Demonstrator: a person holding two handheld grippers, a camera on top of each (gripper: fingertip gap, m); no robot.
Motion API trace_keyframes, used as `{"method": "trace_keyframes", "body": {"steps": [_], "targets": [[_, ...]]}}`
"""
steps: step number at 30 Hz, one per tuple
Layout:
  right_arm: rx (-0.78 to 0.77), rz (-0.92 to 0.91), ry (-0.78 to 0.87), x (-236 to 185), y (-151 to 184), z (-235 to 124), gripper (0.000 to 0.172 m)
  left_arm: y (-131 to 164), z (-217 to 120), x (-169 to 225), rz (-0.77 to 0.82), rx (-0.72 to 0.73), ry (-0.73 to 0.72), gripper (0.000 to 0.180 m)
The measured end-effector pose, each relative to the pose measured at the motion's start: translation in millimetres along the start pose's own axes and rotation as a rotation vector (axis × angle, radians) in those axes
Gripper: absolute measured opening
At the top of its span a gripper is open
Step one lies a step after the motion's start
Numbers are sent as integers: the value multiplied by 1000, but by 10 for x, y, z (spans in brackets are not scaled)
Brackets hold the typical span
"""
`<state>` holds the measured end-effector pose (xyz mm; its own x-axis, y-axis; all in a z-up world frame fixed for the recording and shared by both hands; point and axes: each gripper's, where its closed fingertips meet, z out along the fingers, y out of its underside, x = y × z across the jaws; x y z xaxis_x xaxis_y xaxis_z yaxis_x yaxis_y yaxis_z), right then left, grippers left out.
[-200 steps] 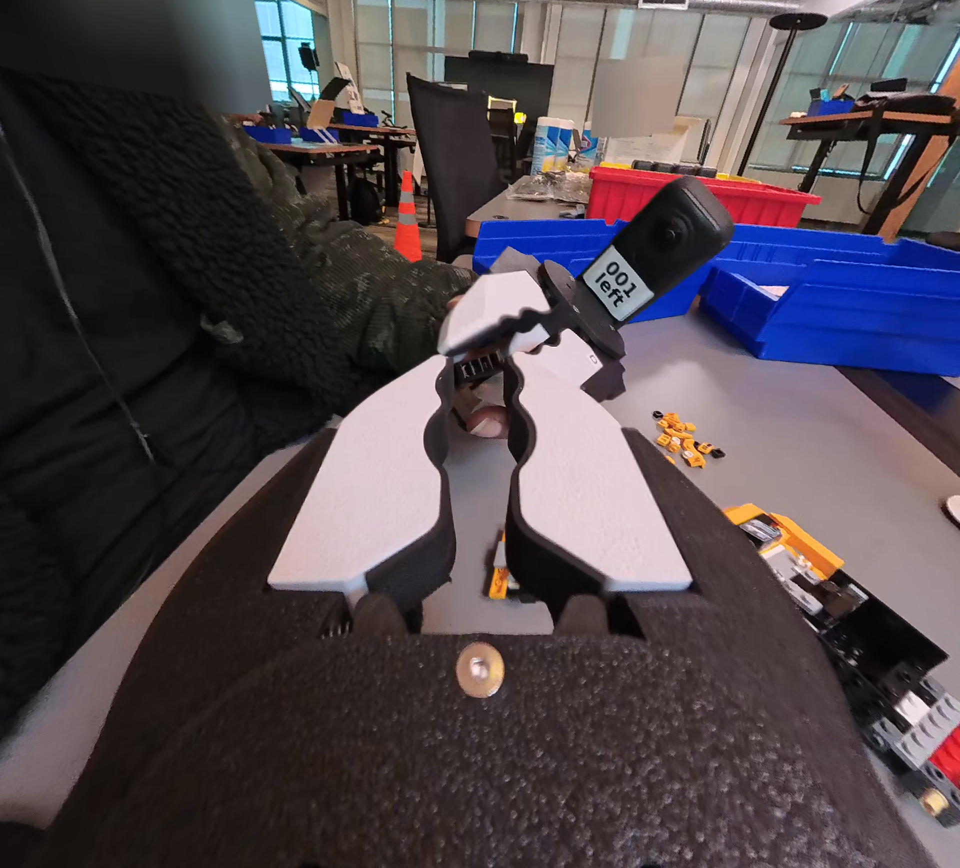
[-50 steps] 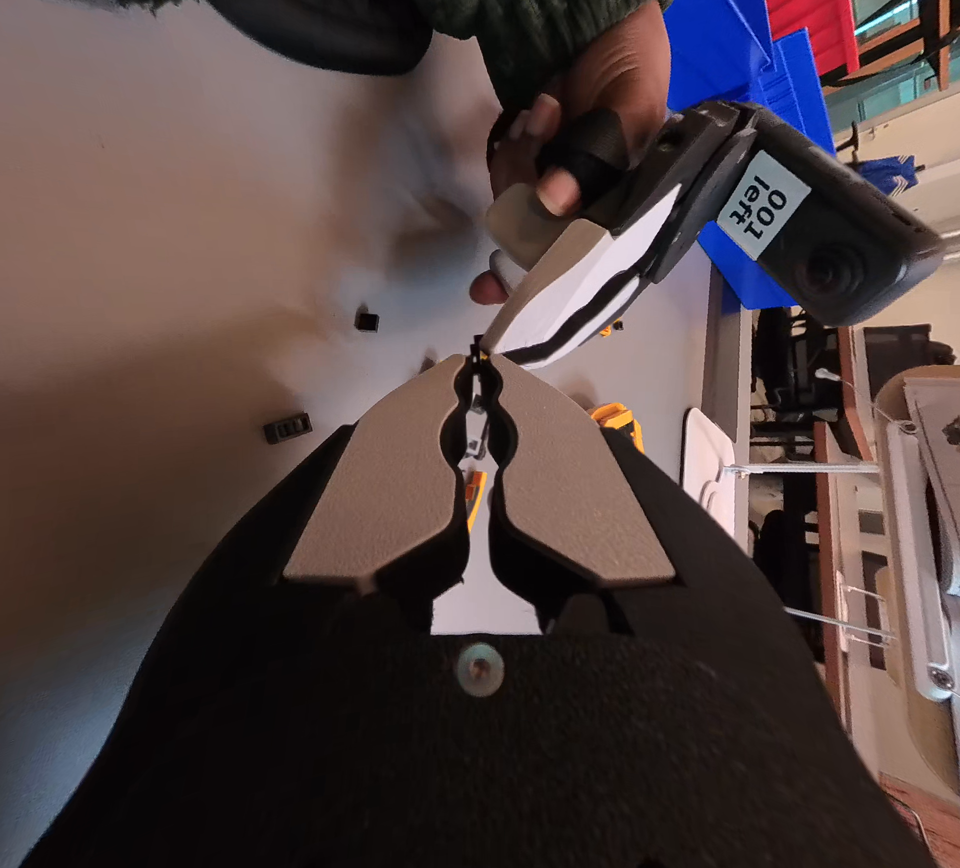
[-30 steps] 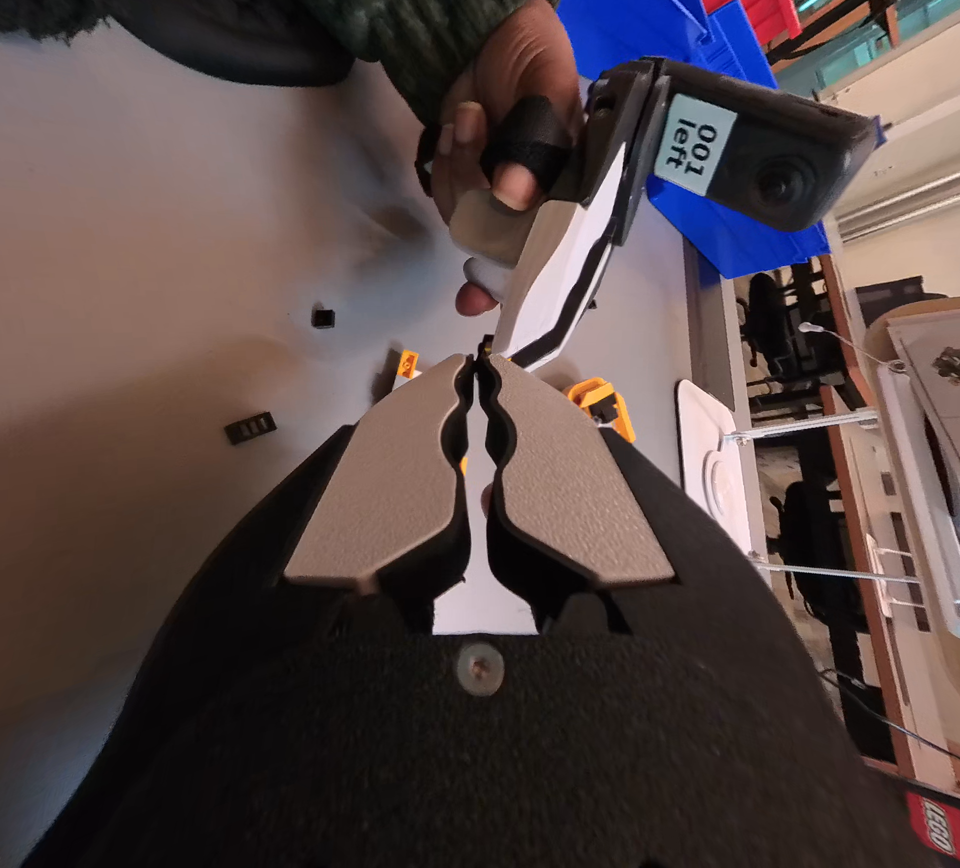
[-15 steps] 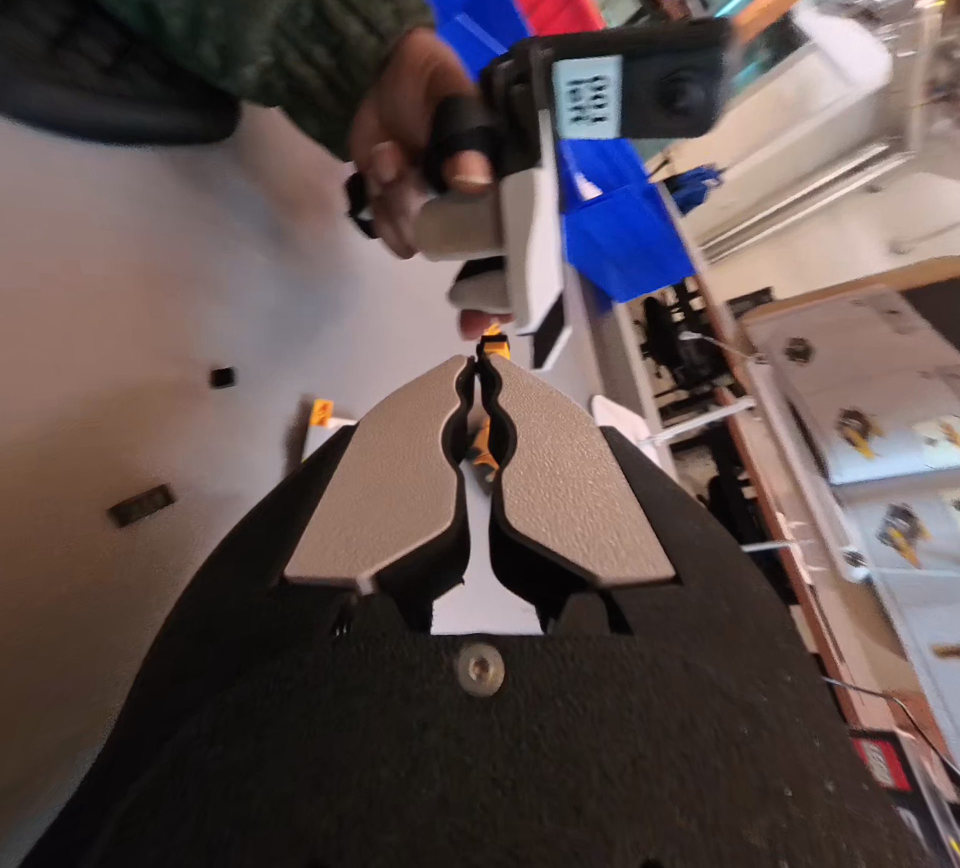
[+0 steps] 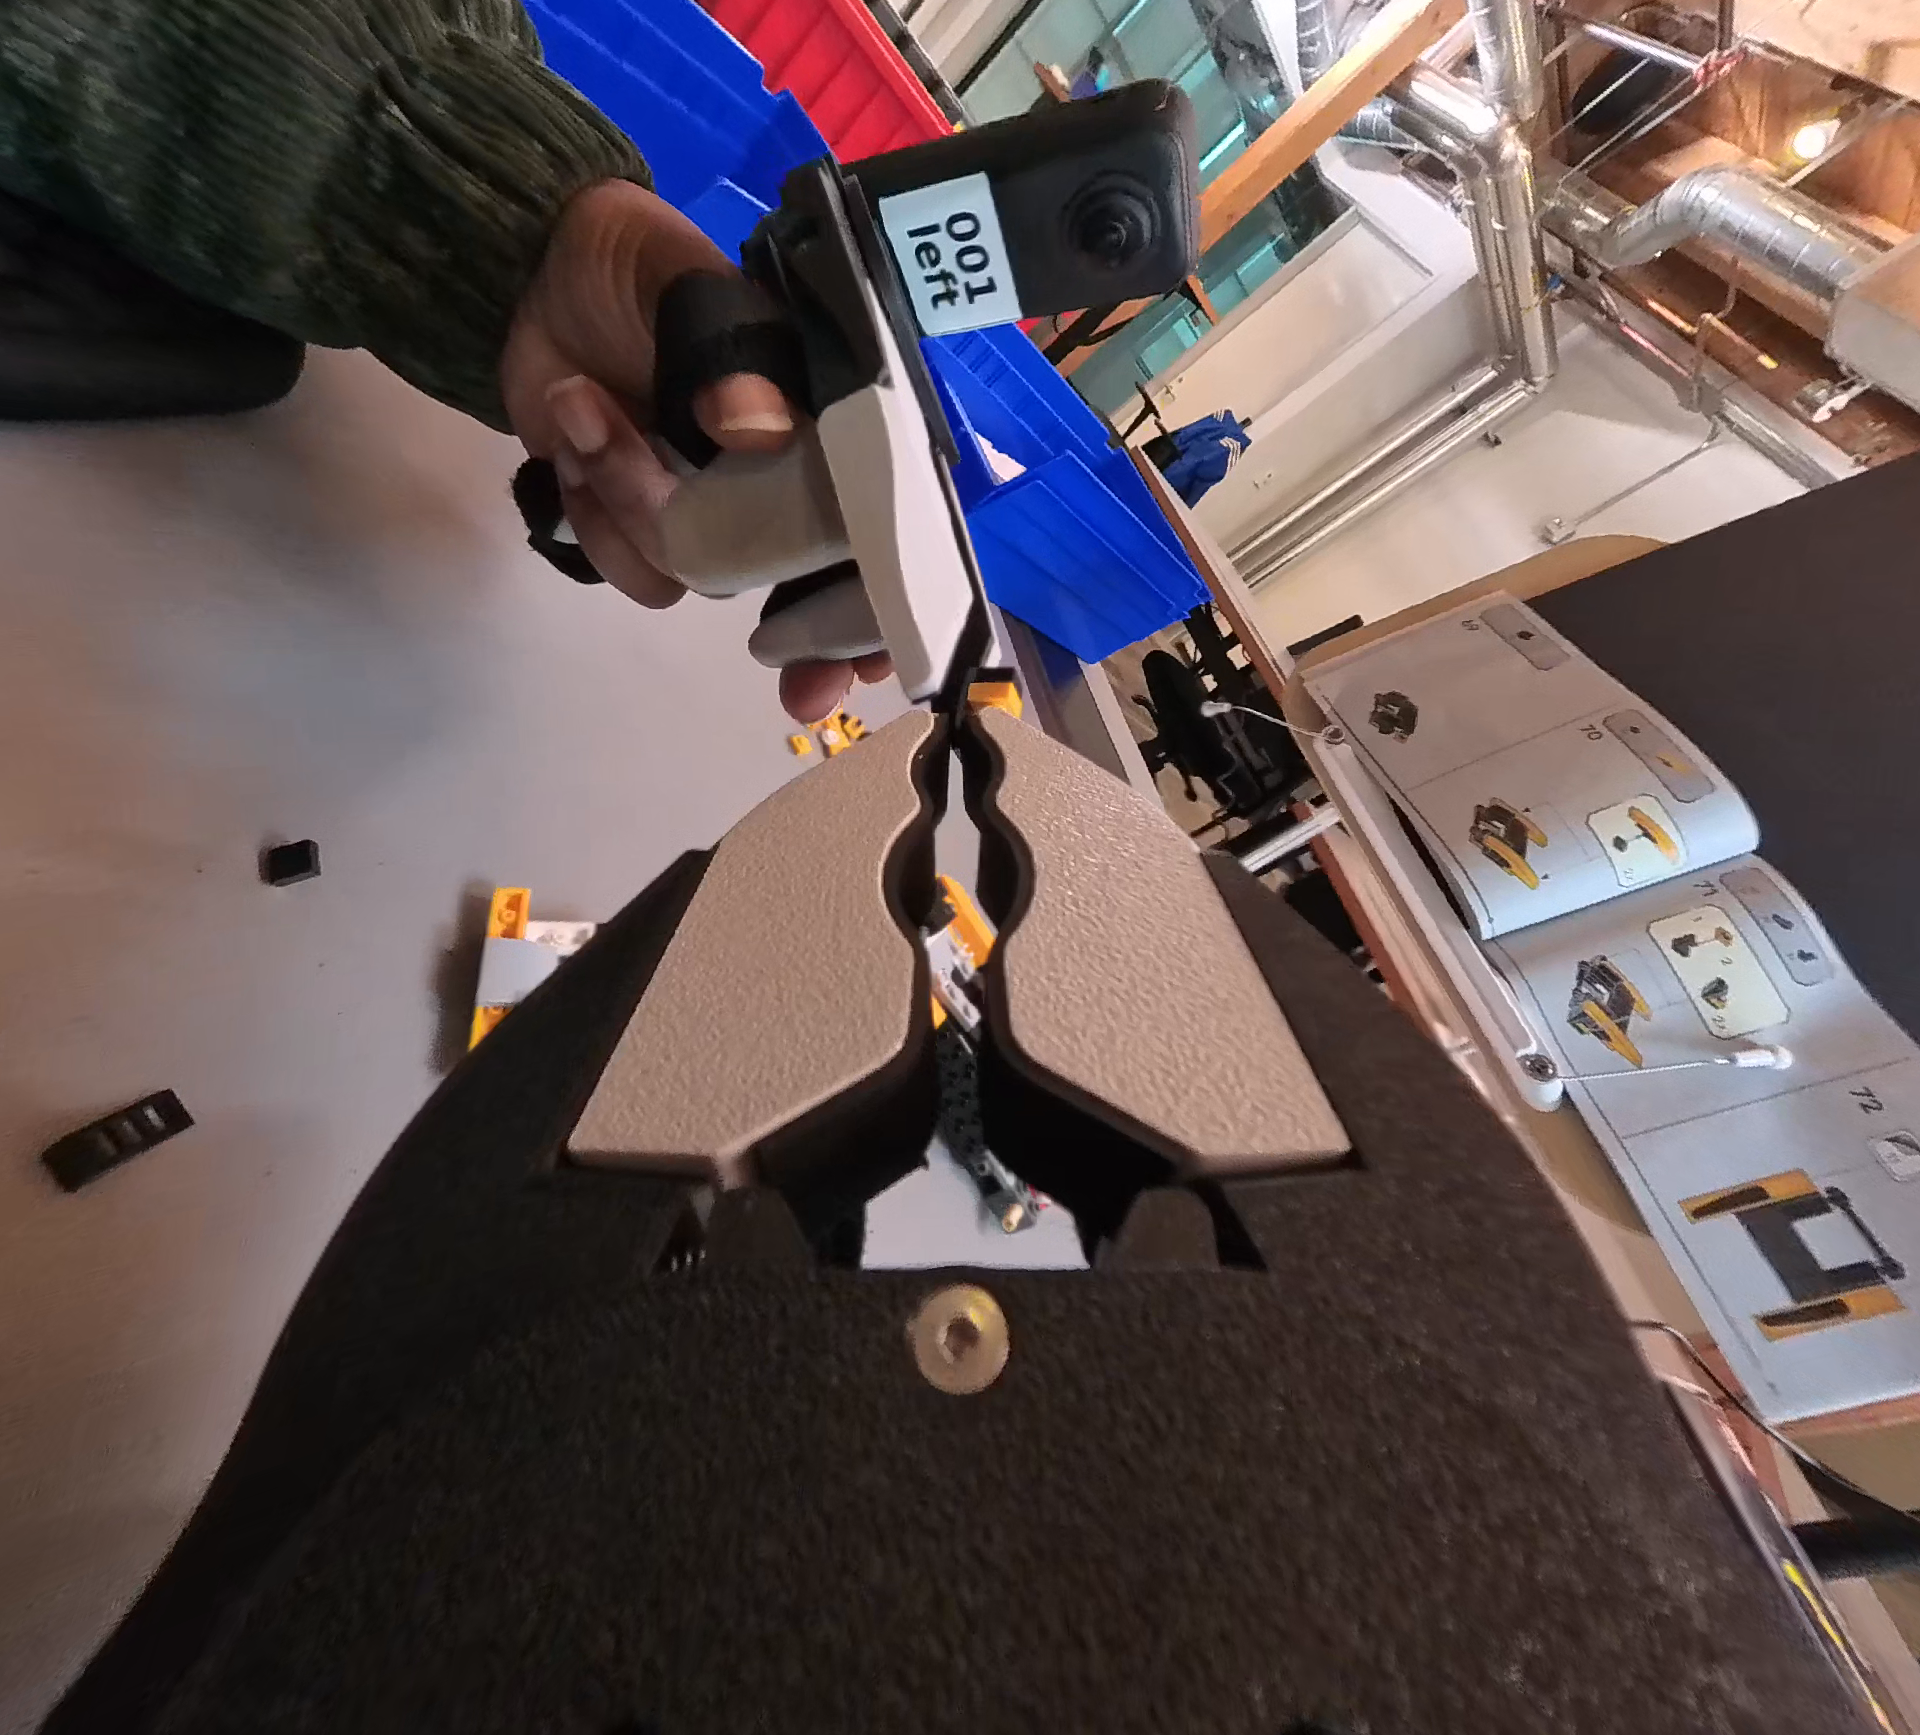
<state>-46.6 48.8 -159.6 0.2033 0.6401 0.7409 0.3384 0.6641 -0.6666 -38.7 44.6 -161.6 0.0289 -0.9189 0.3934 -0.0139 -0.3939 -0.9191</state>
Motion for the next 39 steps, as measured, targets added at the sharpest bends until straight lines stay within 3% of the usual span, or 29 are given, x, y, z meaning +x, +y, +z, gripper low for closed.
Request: {"method": "trace_keyframes", "body": {"steps": [11, 13, 17, 20, 30, 39], "targets": [[14, -20, -14, -48, -28, 8, 2, -1, -33, 5, 10, -24, -6, 8], [38, 65, -46, -55, -52, -2, 3, 0, -36, 36, 44, -36, -4, 8], [131, 458, -217, -40, -166, -73, 19, 13, -35, 122, 158, -68, 1, 8], [165, 573, -288, -45, -233, -104, 15, 60, 2, 177, 245, -102, -3, 8], [132, 620, -402, -157, -228, -144, 9, 135, 34, 235, 469, -174, -56, 8], [98, 565, -412, -214, -215, -150, 8, 177, 40, 227, 564, -213, -99, 8]]}}
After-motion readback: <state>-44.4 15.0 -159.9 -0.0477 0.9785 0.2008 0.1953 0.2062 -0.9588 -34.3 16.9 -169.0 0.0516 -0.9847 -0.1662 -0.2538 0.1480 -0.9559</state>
